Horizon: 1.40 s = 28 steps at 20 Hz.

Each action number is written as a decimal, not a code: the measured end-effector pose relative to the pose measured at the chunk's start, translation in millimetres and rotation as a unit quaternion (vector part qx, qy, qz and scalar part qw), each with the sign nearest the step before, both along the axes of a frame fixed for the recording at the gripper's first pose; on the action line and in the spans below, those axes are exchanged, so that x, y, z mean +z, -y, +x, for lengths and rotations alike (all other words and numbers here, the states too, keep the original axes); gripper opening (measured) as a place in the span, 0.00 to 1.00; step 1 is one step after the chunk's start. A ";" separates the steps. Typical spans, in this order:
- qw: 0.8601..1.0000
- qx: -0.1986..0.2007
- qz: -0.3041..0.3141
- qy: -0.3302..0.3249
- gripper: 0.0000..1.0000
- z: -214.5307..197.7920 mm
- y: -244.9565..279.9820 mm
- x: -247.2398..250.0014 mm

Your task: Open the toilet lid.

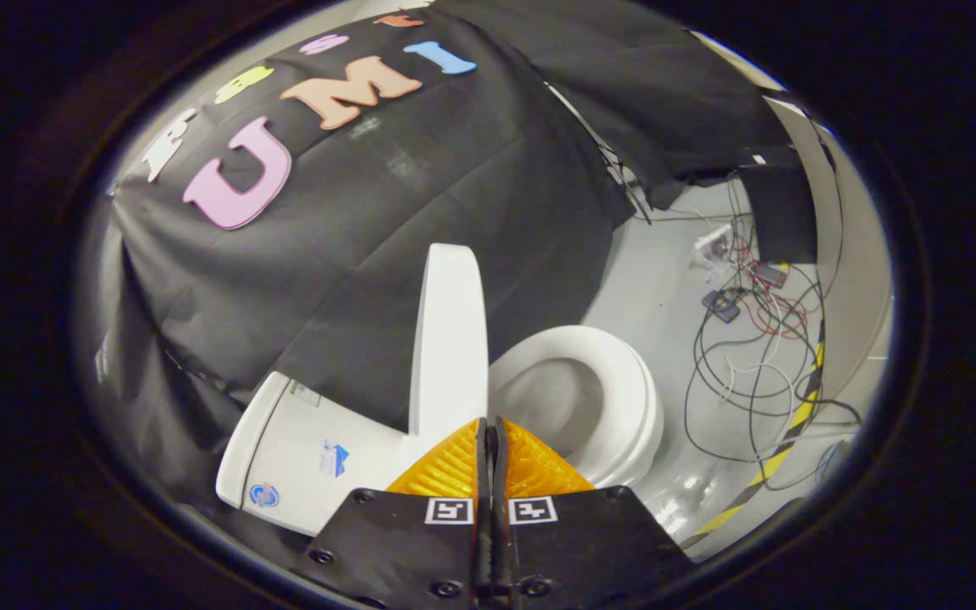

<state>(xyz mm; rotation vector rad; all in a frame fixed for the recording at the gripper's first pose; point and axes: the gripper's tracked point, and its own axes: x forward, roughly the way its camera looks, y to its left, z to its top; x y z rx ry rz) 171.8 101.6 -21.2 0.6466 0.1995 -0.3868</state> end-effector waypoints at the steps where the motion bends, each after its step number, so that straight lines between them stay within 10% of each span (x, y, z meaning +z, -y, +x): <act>1: 1.000 0.003 -0.008 0.002 0.01 1.0 -2.8 3.1; 28: 0.985 0.043 -0.161 0.033 0.01 20.4 -94.6 72.5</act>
